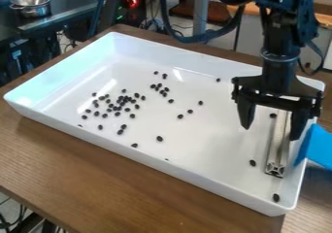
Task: Sweep into pile
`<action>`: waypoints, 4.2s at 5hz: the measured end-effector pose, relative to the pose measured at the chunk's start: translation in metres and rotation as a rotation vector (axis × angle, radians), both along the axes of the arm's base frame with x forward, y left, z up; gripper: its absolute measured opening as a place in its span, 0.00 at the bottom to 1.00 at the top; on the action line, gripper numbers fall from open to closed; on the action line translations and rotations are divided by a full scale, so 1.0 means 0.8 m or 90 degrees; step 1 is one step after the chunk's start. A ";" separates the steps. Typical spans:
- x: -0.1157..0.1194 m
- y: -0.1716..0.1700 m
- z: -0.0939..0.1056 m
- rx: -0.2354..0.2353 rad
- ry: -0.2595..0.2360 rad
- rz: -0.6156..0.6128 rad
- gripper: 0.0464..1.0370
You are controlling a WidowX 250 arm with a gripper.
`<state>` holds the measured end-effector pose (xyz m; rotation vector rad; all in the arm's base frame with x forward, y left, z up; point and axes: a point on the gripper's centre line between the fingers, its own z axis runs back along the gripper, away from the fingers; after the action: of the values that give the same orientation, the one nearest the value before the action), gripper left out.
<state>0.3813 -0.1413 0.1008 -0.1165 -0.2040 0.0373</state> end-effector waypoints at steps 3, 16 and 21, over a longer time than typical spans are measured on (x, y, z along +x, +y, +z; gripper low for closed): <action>-0.010 -0.005 -0.018 0.004 0.003 0.029 0.34; -0.098 0.255 0.033 0.102 -0.089 -0.177 0.32; -0.017 0.049 0.051 -0.058 -0.007 0.024 0.32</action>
<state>0.3675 -0.1023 0.1414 -0.2032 -0.2152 0.0839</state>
